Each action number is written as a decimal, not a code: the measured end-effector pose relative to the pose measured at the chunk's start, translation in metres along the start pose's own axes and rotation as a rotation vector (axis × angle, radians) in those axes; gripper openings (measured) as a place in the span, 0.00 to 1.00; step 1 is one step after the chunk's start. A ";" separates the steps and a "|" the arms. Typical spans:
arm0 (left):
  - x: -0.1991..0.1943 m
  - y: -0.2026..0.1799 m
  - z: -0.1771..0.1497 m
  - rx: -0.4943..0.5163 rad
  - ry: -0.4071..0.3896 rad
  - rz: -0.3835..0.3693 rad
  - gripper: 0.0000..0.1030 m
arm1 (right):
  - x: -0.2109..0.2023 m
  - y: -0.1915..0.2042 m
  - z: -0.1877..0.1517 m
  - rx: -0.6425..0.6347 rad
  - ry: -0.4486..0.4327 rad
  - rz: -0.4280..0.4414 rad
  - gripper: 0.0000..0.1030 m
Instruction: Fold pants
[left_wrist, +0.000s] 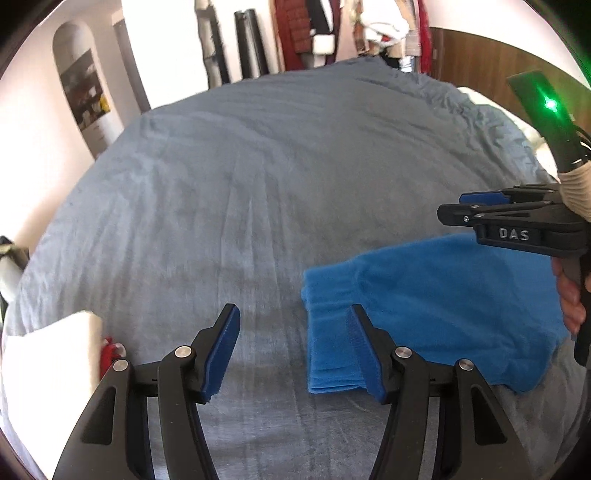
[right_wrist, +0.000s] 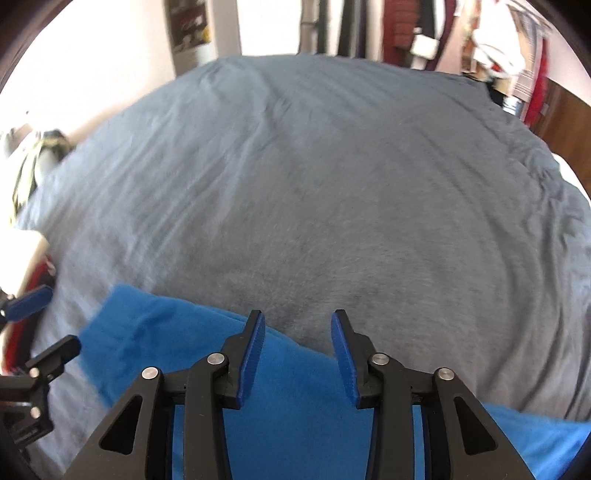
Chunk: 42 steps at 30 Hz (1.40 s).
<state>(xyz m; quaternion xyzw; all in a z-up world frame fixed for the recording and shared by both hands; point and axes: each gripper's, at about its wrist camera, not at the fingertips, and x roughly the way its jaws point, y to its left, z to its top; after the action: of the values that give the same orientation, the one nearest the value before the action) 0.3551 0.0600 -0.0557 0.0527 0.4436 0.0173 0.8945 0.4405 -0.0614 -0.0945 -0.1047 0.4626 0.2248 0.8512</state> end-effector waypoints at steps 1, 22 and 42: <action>-0.008 -0.003 0.003 0.015 -0.016 -0.006 0.57 | -0.012 -0.002 -0.001 0.023 -0.020 0.008 0.36; -0.097 -0.092 0.054 0.193 -0.157 -0.249 0.57 | -0.170 -0.036 -0.067 0.283 -0.197 -0.043 0.36; -0.104 -0.327 0.121 0.735 -0.280 -0.657 0.57 | -0.273 -0.189 -0.192 0.746 -0.370 -0.359 0.37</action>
<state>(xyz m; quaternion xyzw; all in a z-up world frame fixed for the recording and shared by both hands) 0.3831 -0.2829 0.0630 0.2234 0.2895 -0.4291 0.8259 0.2608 -0.3790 0.0221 0.1724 0.3264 -0.0936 0.9246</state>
